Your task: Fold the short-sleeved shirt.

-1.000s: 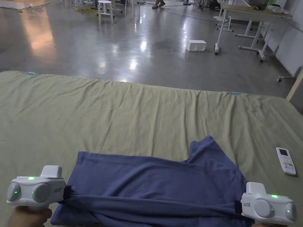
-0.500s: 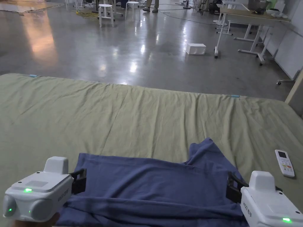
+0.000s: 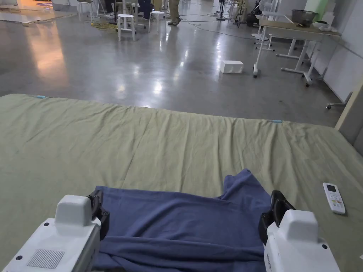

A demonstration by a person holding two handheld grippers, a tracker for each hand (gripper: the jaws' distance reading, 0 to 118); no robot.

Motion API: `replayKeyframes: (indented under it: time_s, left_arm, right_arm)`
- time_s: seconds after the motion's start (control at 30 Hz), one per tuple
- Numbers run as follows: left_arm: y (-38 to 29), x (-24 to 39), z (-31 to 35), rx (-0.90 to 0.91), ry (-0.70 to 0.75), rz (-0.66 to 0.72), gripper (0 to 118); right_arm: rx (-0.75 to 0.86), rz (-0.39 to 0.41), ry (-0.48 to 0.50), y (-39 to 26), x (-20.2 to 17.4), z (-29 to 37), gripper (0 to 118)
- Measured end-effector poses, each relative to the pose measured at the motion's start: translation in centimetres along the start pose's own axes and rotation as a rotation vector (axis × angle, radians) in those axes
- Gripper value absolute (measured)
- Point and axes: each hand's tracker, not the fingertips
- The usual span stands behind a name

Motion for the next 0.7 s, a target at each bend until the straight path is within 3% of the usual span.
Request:
replayKeyframes:
  time_s: [0.17, 0.4, 0.53, 0.57, 0.6, 0.67, 0.7]
  left_arm:
    - [-0.2, -0.9, 0.4, -0.046, 0.005, 0.028, 0]
    - [-4.3, -6.2, -3.3, -0.424, 0.007, 0.119, 0]
    - [-7.5, -8.7, -6.8, -0.62, 0.037, 0.134, 0]
    - [-8.4, -9.2, -7.6, -0.653, 0.026, 0.137, 4]
    - [-8.7, -9.5, -8.3, -0.697, 0.027, 0.152, 15]
    - [-9.8, -10.3, -9.8, -0.753, 0.038, 0.189, 55]
    - [-10.3, -10.6, -10.5, -0.776, 0.029, 0.214, 66]
  right_arm:
    - [0.009, -0.003, -0.011, 0.2, 0.5, 0.5, 0]
    - [-0.046, 0.025, -0.007, -1.0, 1.1, 0.0, 0]
    - [-0.092, 0.081, 0.001, -2.4, 1.1, -0.3, 0]
    - [-0.102, 0.08, 0.002, -2.8, 1.2, -0.3, 0]
    - [-0.12, 0.08, 0.003, -3.2, 1.3, -0.3, 0]
    - [-0.143, 0.08, -0.003, -3.8, 1.3, -0.5, 0]
    - [-0.155, 0.08, -0.003, -4.1, 1.5, -0.4, 0]
